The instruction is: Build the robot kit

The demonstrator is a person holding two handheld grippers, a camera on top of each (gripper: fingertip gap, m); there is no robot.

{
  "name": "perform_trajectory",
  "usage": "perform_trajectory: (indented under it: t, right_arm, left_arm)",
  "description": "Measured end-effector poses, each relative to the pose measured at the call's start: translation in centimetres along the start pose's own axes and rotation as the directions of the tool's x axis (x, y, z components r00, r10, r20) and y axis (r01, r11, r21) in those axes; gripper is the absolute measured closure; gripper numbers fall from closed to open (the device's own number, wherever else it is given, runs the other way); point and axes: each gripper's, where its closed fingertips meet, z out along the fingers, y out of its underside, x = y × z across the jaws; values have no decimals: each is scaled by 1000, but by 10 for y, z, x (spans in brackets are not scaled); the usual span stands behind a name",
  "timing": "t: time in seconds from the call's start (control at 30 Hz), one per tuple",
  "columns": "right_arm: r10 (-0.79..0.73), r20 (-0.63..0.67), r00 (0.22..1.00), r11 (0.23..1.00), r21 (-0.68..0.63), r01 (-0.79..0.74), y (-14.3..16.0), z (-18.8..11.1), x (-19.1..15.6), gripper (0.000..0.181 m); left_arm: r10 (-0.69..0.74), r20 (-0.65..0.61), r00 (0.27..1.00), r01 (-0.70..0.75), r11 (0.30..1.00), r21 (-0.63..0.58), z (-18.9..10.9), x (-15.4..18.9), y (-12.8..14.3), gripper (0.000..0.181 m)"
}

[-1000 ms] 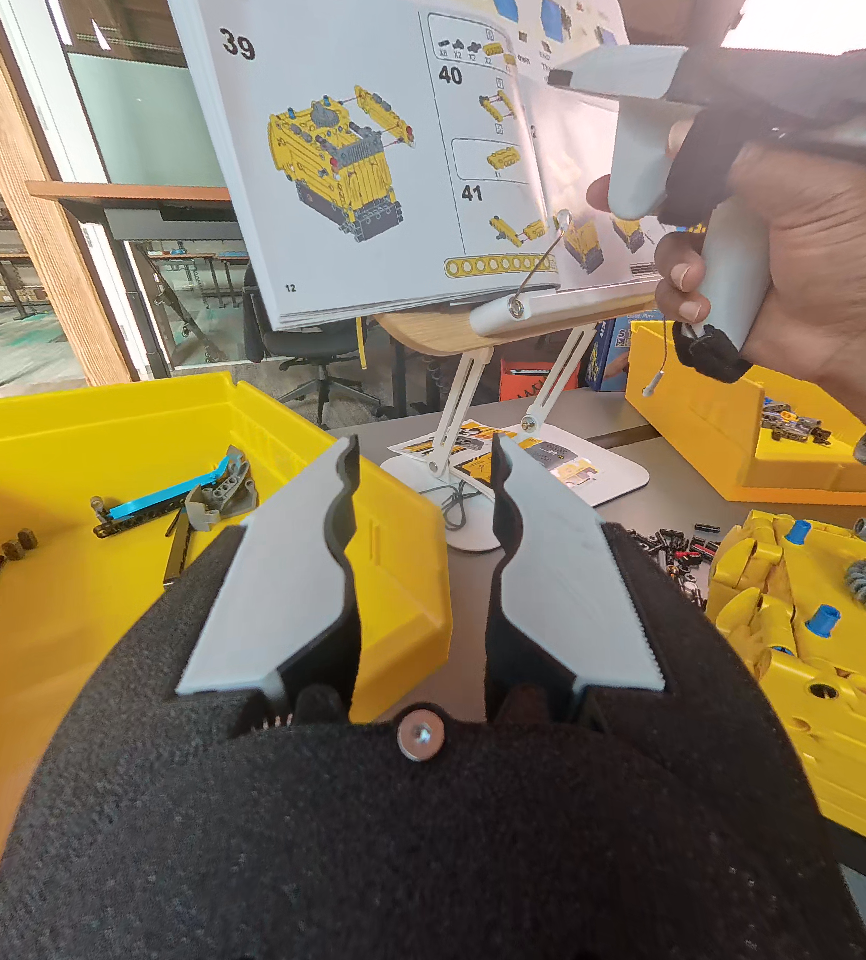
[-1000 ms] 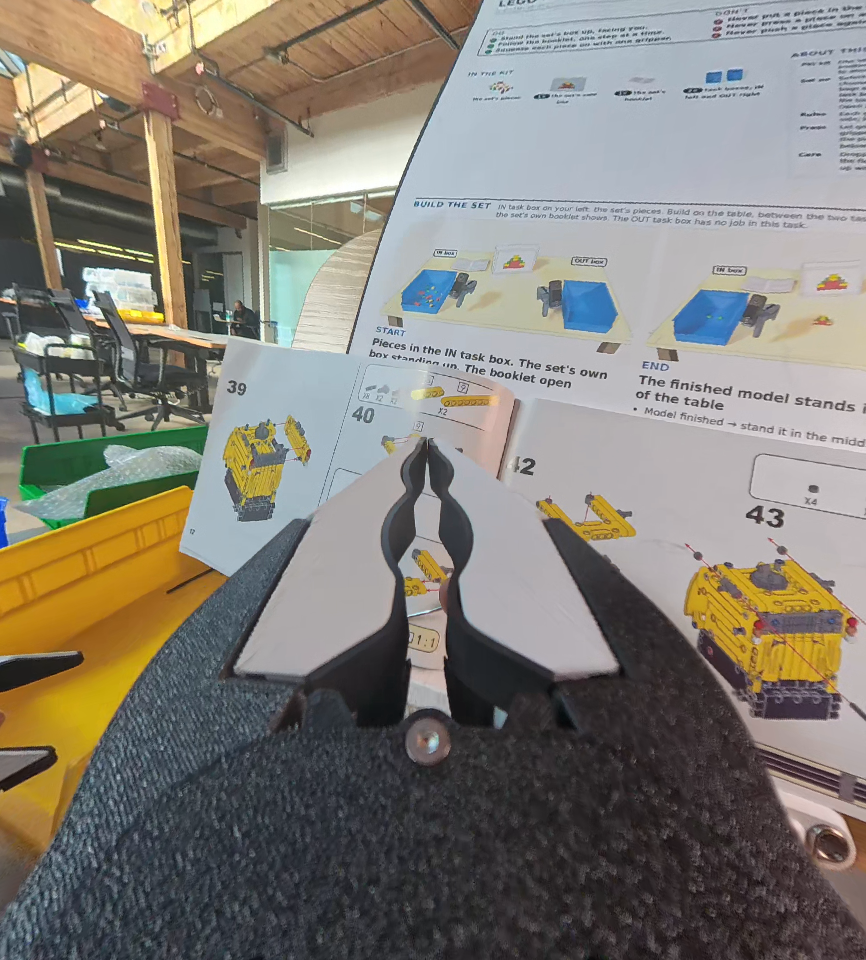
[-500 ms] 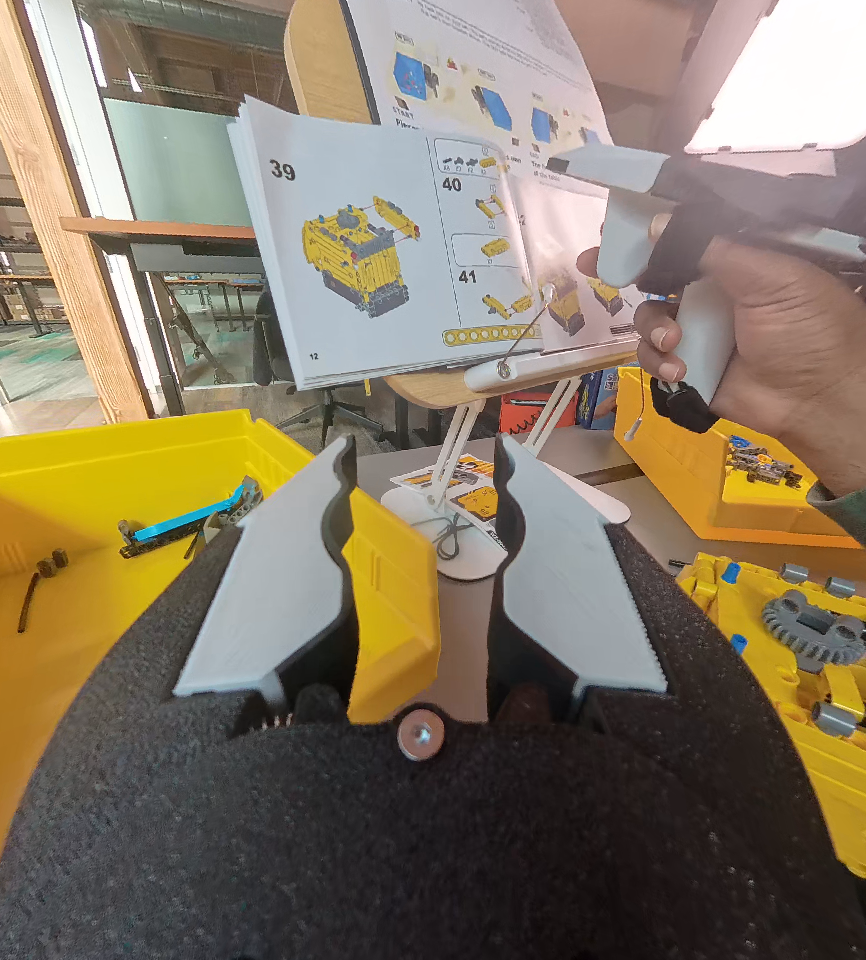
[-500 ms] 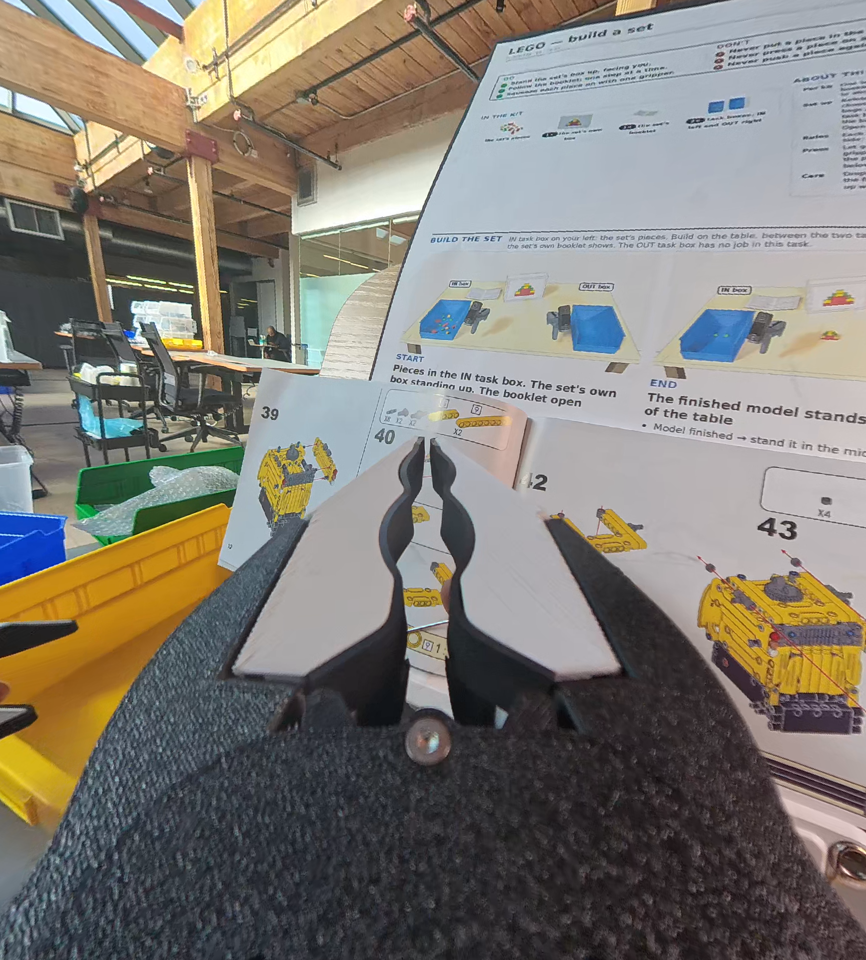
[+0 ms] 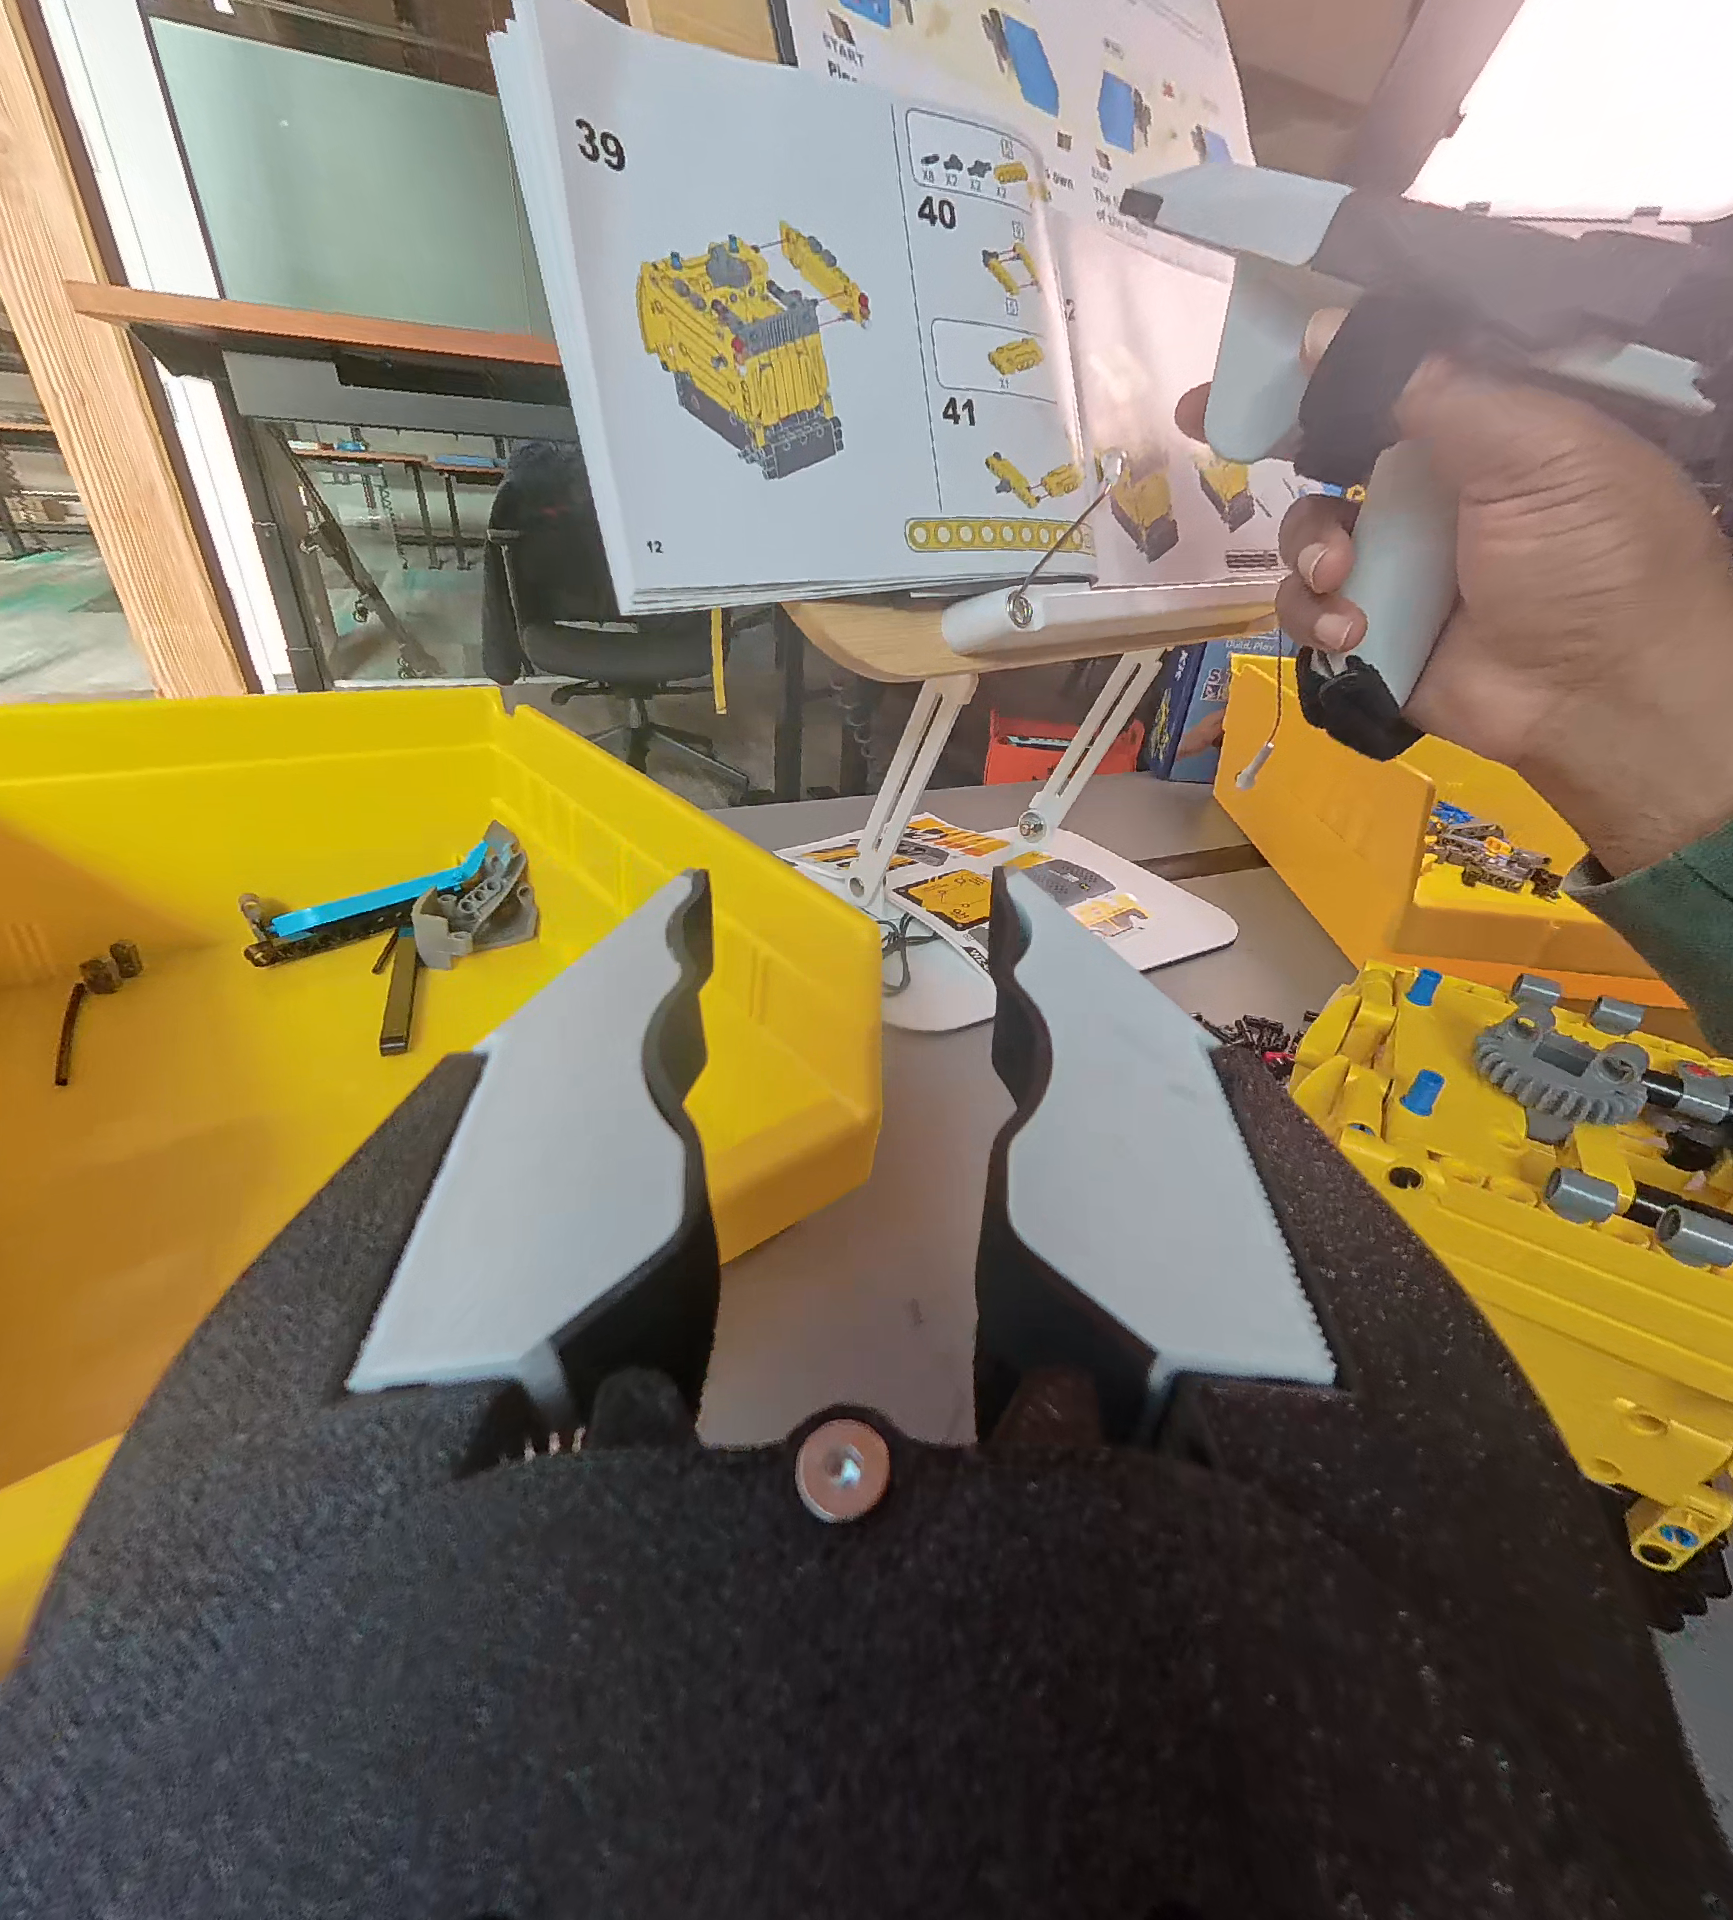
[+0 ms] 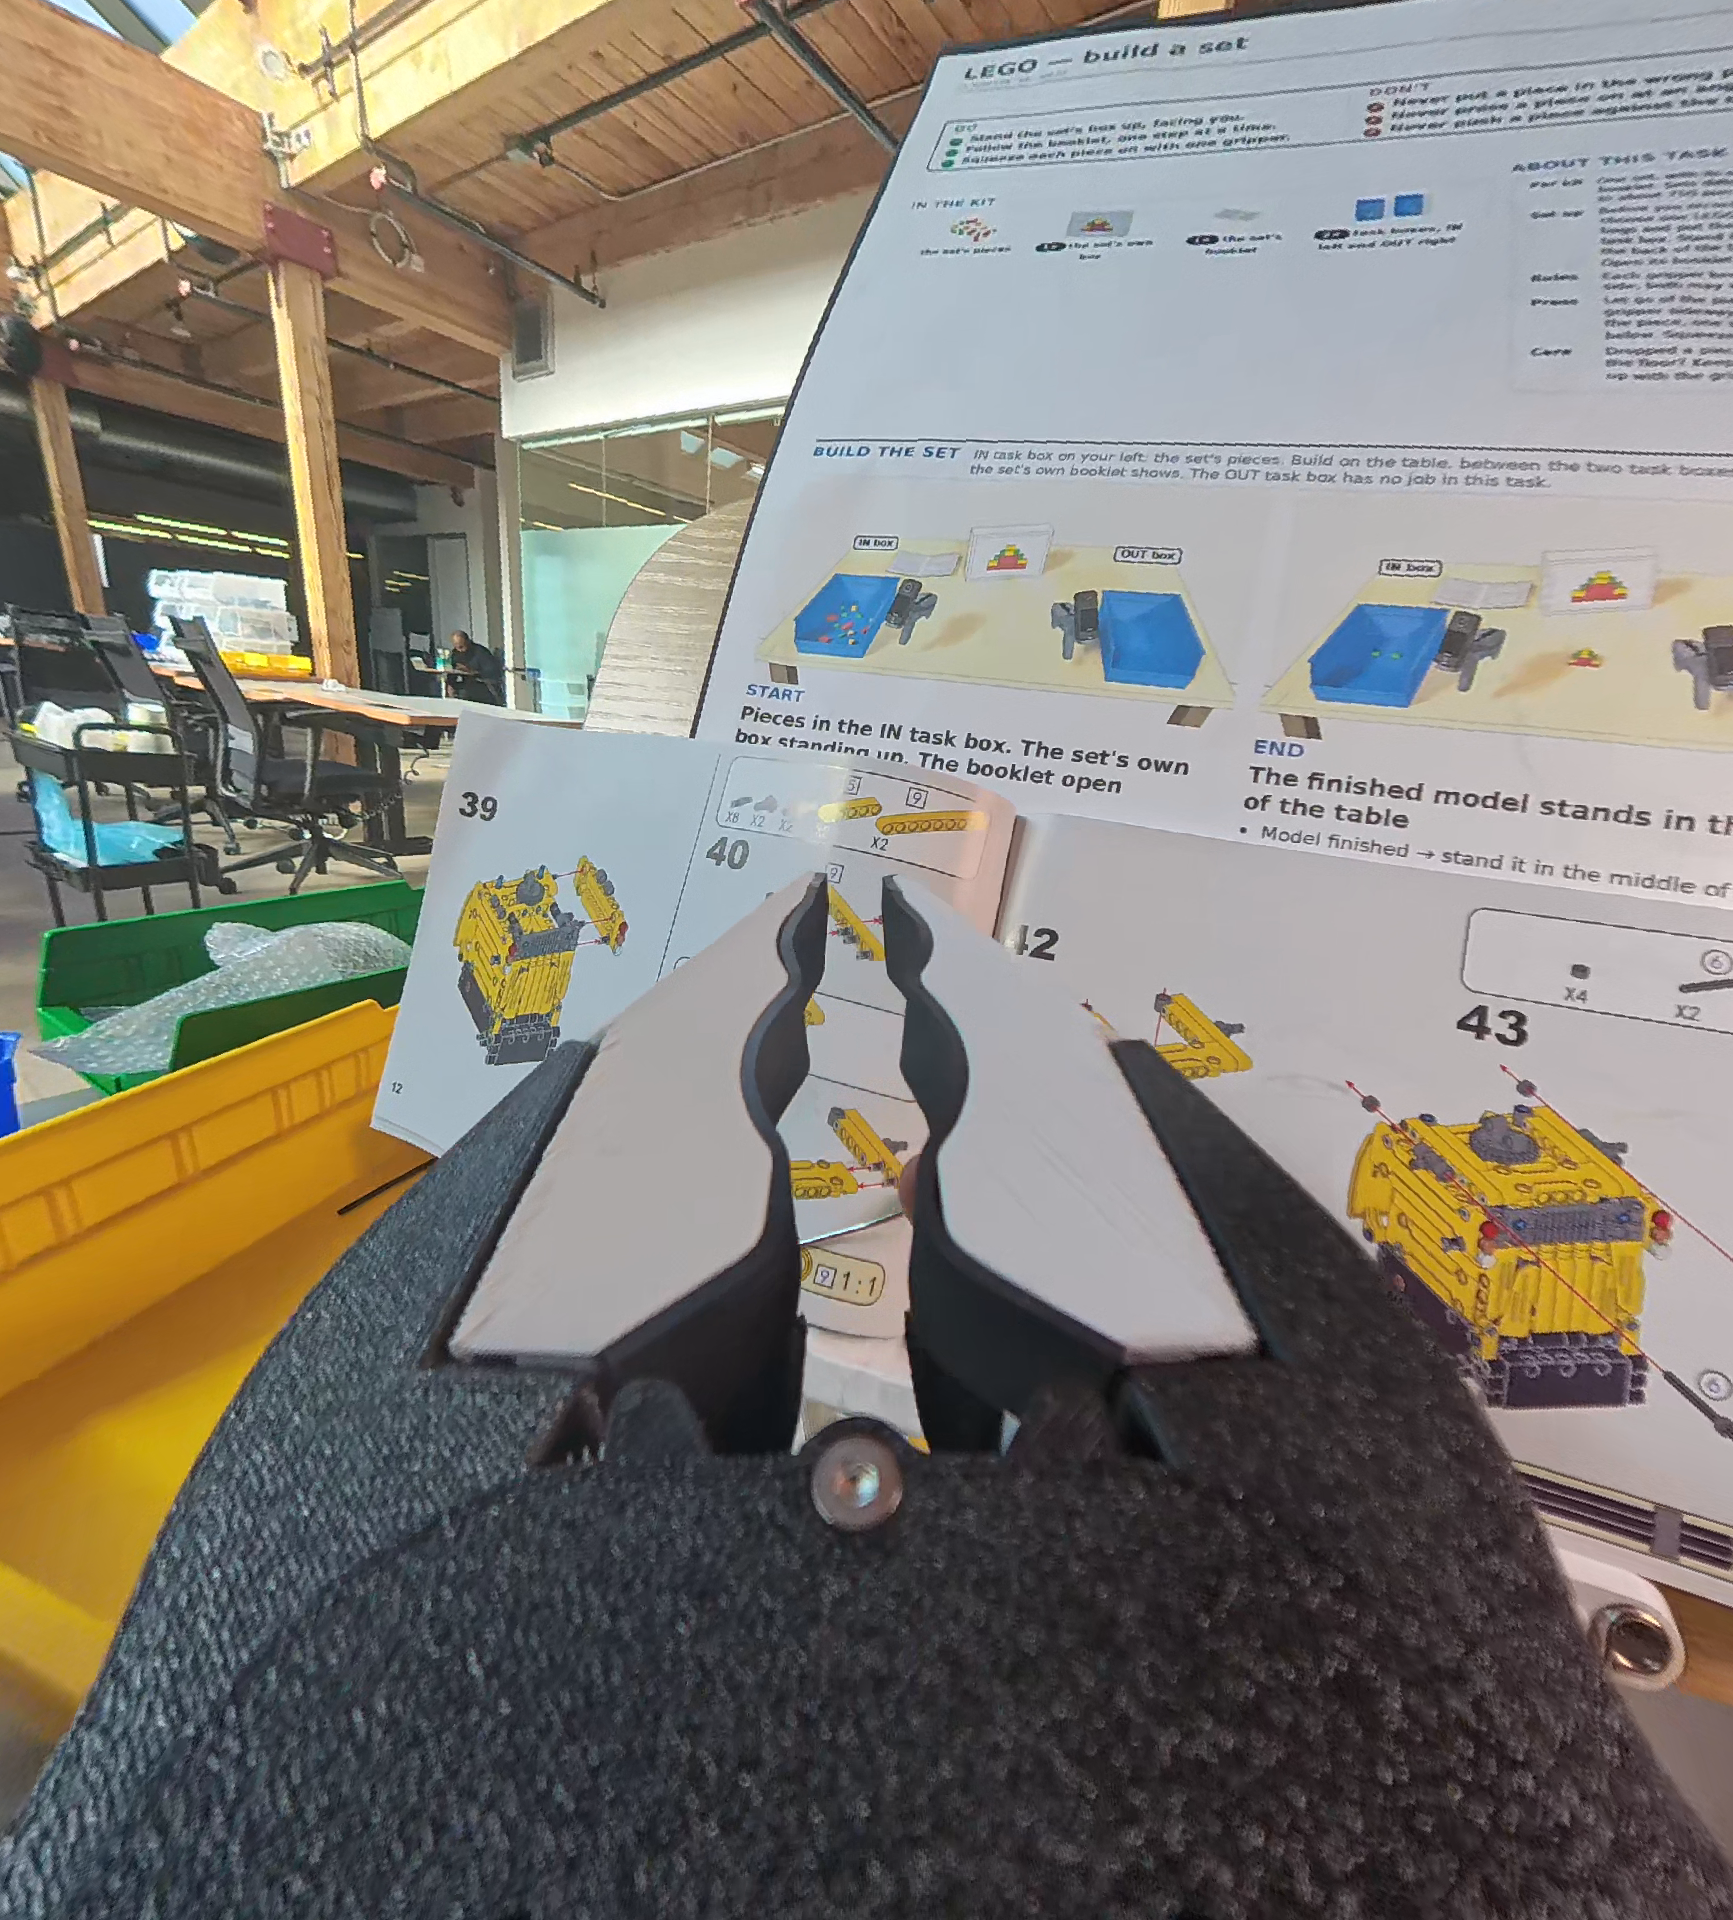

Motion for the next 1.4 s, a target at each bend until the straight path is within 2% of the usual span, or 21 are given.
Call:
perform_trajectory:
  t: [0.3, 0.43, 0.6, 0.83, 0.97, 1.4]
  right_arm:
    - [43, -25, 999, 999, 19, -42, -8, -5, 14, 170]
    - [50, 12, 999, 999, 15, -50, -7, -1, 0, 169]
    - [-30, 59, 998, 999, 24, 28, -10, 17, -25, 175]
    - [-80, 32, 996, 995, -55, 82, 4, 44, -28, 176]
    - [-137, 24, 990, 987, -84, 139, 9, 46, -31, 176]
    - [-143, 42, 989, 985, -94, 147, 11, 46, -39, 180]
  left_arm:
    - [40, 25, 999, -40, 999, -17, 1, -4, 6, 129]
    - [46, 28, 999, -45, 999, -24, 2, -4, 9, 129]
    - [45, 32, 998, -44, 998, -33, 2, -6, 12, 129]
    - [24, 31, 999, -22, 999, -39, 3, -9, 15, 129]
    - [1, 21, 1000, 0, 999, -45, 4, -8, 16, 129]
    - [4, 20, 1000, -3, 999, -49, 4, -7, 17, 129]
